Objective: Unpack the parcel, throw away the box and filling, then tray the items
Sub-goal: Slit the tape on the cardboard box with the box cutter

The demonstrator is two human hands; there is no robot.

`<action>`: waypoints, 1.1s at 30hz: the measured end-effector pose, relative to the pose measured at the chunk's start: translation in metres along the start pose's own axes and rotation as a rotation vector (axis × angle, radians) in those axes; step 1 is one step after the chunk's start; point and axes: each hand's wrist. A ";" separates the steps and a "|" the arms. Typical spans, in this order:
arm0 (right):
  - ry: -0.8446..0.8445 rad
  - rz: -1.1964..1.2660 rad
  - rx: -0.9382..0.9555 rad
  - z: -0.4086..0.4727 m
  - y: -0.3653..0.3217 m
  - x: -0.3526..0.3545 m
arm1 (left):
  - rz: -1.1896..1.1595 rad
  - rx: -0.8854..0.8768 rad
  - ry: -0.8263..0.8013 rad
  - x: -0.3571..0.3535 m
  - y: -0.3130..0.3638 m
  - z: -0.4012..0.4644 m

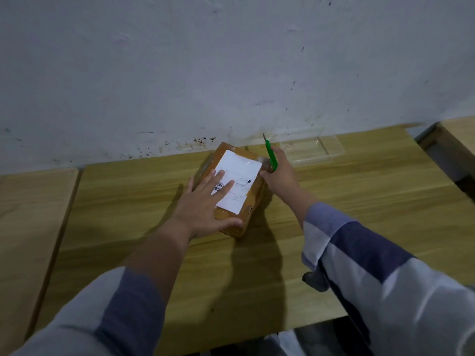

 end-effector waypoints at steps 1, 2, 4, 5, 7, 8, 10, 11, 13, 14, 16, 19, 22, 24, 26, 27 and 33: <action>0.007 0.012 -0.011 0.001 0.000 0.002 | -0.011 0.027 0.011 -0.002 0.004 0.001; 0.015 0.025 -0.028 -0.002 0.000 0.004 | -0.026 0.057 0.019 -0.003 0.009 0.002; 0.022 0.024 -0.047 -0.010 0.002 0.005 | -0.057 0.116 0.024 -0.005 0.020 0.005; 0.022 0.003 -0.046 -0.015 0.003 0.005 | -0.070 0.147 0.020 -0.006 0.026 0.006; 0.018 -0.039 -0.042 -0.028 0.003 0.008 | -0.082 0.209 0.013 -0.008 0.037 0.008; 0.008 -0.045 -0.040 -0.033 0.002 0.010 | -0.081 0.236 0.011 -0.008 0.042 0.010; -0.011 -0.061 -0.026 -0.041 0.001 0.012 | -0.079 0.280 0.006 -0.010 0.050 0.011; -0.008 -0.083 -0.015 -0.044 0.000 0.013 | -0.076 0.296 0.001 -0.010 0.053 0.012; -0.003 -0.119 -0.016 -0.048 -0.002 0.014 | -0.066 0.315 -0.011 -0.010 0.057 0.013; -0.009 -0.123 -0.024 -0.049 -0.004 0.014 | -0.060 0.320 -0.015 -0.011 0.058 0.014; -0.032 -0.119 -0.041 -0.052 -0.008 0.014 | -0.055 0.322 -0.016 -0.011 0.057 0.015; -0.039 -0.133 -0.054 -0.056 -0.012 0.014 | -0.060 0.319 -0.023 -0.011 0.056 0.015; -0.039 -0.151 -0.063 -0.058 -0.017 0.012 | -0.071 0.313 -0.038 -0.009 0.056 0.015; -0.046 -0.166 -0.067 -0.057 -0.020 0.012 | -0.090 0.299 -0.063 -0.008 0.054 0.016; -0.061 -0.180 -0.082 -0.053 -0.025 0.012 | -0.093 0.272 -0.102 -0.006 0.050 0.017; -0.073 -0.190 -0.086 -0.050 -0.027 0.012 | -0.087 0.254 -0.119 -0.005 0.048 0.016; -0.160 -0.353 -0.046 -0.034 -0.044 0.007 | -0.077 0.234 -0.126 -0.003 0.045 0.015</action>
Point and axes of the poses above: each hand's wrist, its own z-axis towards the middle knuckle, its own x-axis out of the back of the hand, y = z × x, and after that the axes turned 11 degrees about x, right-handed
